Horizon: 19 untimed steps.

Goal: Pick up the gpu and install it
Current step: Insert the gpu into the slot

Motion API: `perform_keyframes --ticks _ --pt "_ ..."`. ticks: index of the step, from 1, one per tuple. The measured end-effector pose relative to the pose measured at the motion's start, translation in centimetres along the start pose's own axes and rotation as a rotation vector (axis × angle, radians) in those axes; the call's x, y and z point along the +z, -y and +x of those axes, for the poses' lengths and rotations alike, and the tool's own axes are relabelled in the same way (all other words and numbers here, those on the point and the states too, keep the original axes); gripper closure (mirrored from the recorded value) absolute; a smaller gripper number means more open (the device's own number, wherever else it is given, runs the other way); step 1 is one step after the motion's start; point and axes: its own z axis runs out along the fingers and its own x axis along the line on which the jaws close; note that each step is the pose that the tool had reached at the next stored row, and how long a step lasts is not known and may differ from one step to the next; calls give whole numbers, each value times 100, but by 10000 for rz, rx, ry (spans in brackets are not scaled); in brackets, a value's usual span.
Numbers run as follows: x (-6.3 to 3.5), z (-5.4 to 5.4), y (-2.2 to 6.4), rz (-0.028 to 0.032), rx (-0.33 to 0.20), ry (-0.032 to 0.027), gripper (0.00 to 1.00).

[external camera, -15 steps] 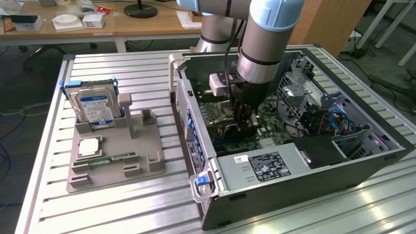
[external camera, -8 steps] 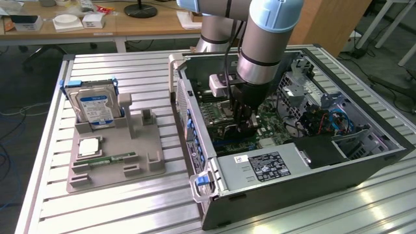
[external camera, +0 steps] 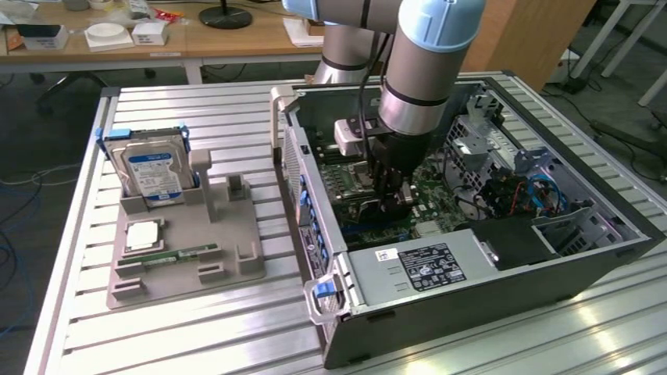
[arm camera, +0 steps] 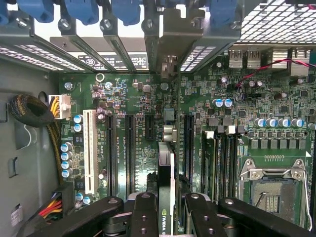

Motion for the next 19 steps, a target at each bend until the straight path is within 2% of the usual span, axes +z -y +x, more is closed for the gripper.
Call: perform_keyframes --ticks 19 --pt "22 1 -14 0 0 -1 74"
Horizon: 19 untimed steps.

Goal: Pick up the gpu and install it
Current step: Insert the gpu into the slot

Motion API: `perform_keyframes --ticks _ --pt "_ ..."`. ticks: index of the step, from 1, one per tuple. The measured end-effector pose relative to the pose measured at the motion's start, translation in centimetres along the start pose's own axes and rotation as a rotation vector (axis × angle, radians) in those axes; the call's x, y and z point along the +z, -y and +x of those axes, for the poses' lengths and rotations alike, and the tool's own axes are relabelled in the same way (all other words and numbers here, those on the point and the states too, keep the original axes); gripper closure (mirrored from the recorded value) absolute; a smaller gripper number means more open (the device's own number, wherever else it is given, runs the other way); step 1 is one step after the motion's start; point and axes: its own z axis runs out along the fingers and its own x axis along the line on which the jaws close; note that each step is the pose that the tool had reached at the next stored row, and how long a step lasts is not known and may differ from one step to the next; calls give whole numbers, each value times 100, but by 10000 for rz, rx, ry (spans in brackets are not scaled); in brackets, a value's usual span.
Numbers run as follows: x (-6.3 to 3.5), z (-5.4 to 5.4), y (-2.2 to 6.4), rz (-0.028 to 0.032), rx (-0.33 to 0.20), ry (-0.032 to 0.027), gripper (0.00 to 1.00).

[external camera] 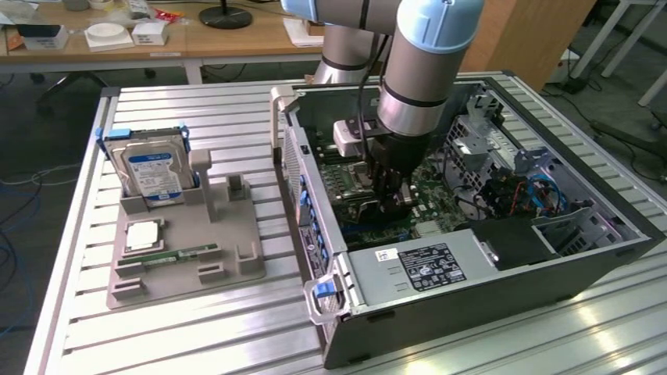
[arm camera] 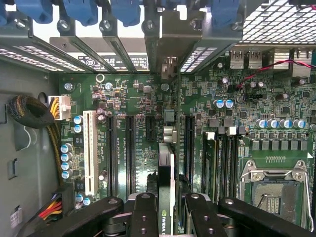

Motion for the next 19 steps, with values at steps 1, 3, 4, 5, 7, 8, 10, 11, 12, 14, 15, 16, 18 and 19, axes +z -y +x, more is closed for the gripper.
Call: perform_keyframes --ticks 1,3,4,5,7,8,10,11,12,14,15,16,18,19 --pt "0 0 0 0 0 1 74" --pt "0 0 0 0 0 1 74" --pt "0 0 0 0 1 1 74" --pt "0 0 0 0 0 1 74" --pt "0 0 0 0 0 1 74" --pt "0 0 0 0 0 1 74" --pt "-2 0 0 0 0 3 74" --pt "-12 -1 0 4 1 15 74" --pt "-27 -2 0 7 2 27 74" --pt "-53 -2 -1 0 3 14 74" --pt "-53 -1 0 1 2 13 74" --pt "-53 -1 0 1 0 12 74" --pt "-53 -1 0 0 0 11 74" --pt "-53 -1 0 0 0 11 74"
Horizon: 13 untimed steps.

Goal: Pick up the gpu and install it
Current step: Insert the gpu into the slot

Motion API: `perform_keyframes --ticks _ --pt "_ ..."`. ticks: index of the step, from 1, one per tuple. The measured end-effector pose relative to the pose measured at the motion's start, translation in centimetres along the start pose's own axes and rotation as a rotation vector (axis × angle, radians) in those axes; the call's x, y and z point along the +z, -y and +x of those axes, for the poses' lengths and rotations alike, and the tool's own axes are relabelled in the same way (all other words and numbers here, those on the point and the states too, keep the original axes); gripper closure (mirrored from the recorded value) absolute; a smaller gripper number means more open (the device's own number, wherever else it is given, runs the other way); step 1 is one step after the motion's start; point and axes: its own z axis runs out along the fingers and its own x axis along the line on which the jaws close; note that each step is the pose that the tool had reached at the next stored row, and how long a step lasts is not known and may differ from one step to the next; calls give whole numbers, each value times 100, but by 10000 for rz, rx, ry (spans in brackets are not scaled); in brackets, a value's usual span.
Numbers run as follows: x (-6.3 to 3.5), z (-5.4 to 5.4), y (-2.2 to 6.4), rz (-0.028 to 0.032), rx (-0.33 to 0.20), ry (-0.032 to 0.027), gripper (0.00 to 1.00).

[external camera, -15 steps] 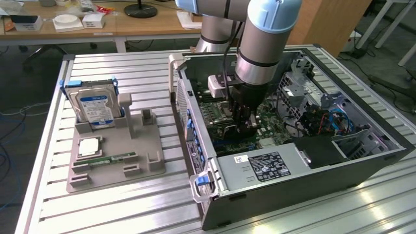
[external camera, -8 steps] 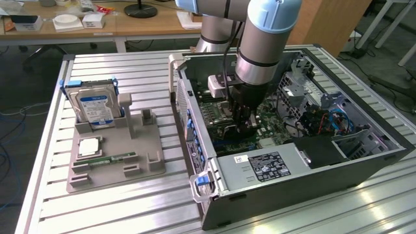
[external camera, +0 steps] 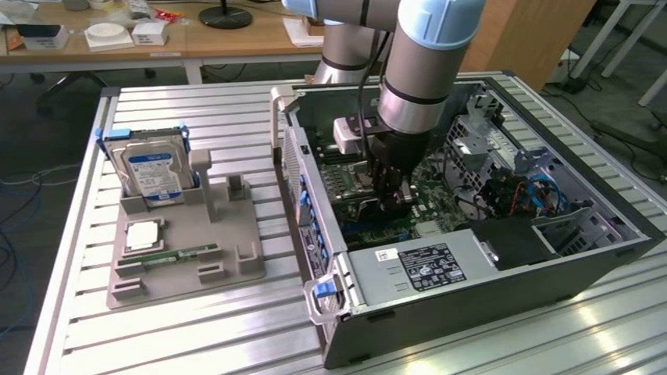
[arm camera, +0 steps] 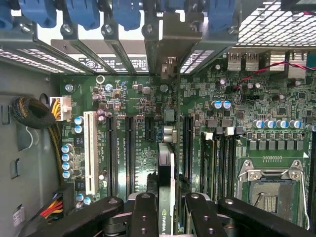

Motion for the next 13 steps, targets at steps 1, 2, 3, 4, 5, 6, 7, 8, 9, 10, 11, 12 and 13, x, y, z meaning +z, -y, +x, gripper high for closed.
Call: perform_keyframes --ticks 1,2,3,4,5,6,7,8,9,10,11,12,13 --pt "0 0 0 0 0 0 74" --pt "0 0 0 0 0 0 74" --pt "0 0 0 -1 0 -1 74" --pt "0 0 0 -1 0 -2 74" --pt "0 0 0 -1 0 -3 74" --pt "1 0 0 -1 0 -2 74" --pt "1 0 0 1 0 -3 74" --pt "1 0 0 5 -1 -1 74" --pt "1 0 1 10 -2 0 74" --pt "1 0 1 15 -2 0 74" --pt "2 0 0 17 -1 1 74" --pt "2 0 0 17 -1 1 74" --pt "1 0 0 17 0 0 74"
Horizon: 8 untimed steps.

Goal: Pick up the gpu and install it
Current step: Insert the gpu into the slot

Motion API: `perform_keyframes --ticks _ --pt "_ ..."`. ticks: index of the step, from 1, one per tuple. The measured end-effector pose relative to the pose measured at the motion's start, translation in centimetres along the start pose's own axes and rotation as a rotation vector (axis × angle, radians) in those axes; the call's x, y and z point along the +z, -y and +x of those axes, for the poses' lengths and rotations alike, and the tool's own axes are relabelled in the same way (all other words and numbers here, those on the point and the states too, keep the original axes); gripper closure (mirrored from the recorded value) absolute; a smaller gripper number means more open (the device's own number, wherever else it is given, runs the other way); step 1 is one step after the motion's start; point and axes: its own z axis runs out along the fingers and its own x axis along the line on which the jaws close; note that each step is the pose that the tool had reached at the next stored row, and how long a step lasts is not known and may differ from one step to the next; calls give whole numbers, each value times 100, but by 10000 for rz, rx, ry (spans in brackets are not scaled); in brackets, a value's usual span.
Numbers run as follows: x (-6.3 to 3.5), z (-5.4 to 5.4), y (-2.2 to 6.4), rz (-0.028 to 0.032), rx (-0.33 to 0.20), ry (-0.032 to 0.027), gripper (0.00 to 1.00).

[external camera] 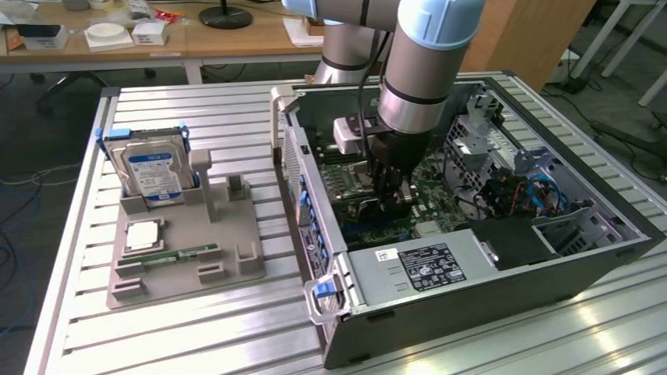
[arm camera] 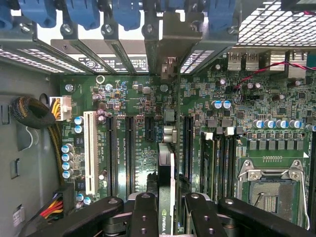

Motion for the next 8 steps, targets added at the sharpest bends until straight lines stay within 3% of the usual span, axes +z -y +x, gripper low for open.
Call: perform_keyframes --ticks 8 --pt "0 0 2 19 0 0 74"
